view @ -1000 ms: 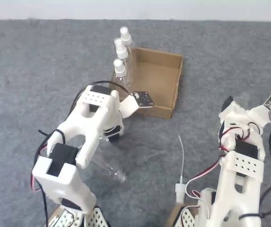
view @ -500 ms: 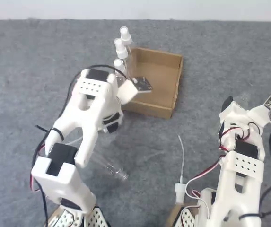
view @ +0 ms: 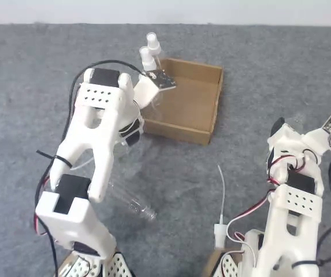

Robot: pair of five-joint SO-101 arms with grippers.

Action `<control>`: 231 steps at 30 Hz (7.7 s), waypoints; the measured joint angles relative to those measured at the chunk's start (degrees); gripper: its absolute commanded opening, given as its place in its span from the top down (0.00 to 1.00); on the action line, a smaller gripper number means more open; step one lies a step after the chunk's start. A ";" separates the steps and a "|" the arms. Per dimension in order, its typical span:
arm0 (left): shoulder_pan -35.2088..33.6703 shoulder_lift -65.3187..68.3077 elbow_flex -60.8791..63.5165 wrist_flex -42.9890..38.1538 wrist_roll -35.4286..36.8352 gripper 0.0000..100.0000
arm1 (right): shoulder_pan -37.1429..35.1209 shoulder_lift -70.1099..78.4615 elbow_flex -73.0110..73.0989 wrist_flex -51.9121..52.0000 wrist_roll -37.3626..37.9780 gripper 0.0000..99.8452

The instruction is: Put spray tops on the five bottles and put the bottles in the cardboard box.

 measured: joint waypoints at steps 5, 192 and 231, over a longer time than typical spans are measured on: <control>0.00 -2.29 -0.09 0.18 2.29 0.99 | 0.00 0.00 0.00 0.00 0.00 0.99; 8.79 -106.64 66.11 -49.23 58.64 0.98 | -59.87 -57.41 30.42 1.14 32.00 0.99; 17.49 -106.64 69.80 -47.65 57.23 0.98 | -59.87 -57.41 30.42 -6.77 32.26 0.99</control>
